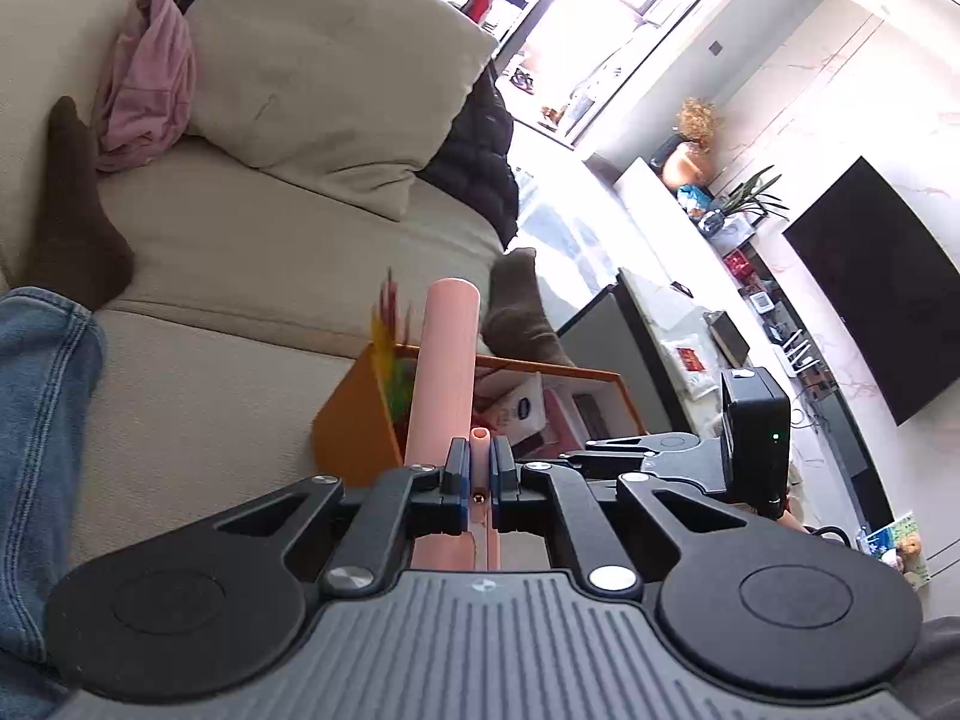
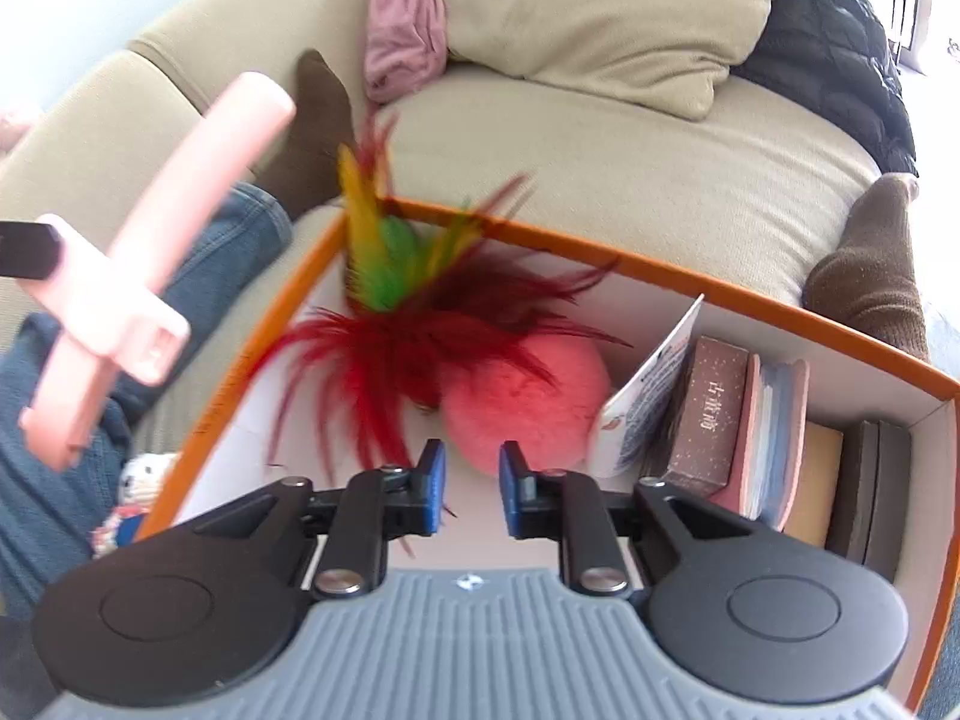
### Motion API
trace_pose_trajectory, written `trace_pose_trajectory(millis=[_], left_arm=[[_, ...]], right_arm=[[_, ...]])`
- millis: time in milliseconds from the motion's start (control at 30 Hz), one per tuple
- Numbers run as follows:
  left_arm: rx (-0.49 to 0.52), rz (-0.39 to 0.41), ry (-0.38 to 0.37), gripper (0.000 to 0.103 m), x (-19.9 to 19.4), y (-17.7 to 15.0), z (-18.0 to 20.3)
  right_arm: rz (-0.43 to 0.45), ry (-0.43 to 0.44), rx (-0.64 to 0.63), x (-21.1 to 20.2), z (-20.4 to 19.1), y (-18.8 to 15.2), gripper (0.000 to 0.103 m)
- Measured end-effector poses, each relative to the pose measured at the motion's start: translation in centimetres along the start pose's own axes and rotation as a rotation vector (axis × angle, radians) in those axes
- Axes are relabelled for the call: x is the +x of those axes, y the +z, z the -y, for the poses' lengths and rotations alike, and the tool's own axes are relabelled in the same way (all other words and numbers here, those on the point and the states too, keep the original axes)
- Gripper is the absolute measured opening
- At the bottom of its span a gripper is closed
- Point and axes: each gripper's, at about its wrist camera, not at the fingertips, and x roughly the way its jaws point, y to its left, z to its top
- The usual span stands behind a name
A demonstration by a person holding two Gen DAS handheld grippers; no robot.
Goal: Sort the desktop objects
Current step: 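Carry the phone stand and pink ball over the white box with both grippers, then lower the ball and phone stand into the white box and open both grippers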
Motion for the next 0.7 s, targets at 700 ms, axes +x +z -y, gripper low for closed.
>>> trace_pose_trajectory(millis=[700], left_arm=[[0.593,-0.382,0.069,0.007,12.5,-4.7,8.5]], right_arm=[[0.04,-0.214,0.119,-4.2,5.5,-3.5,0.024]])
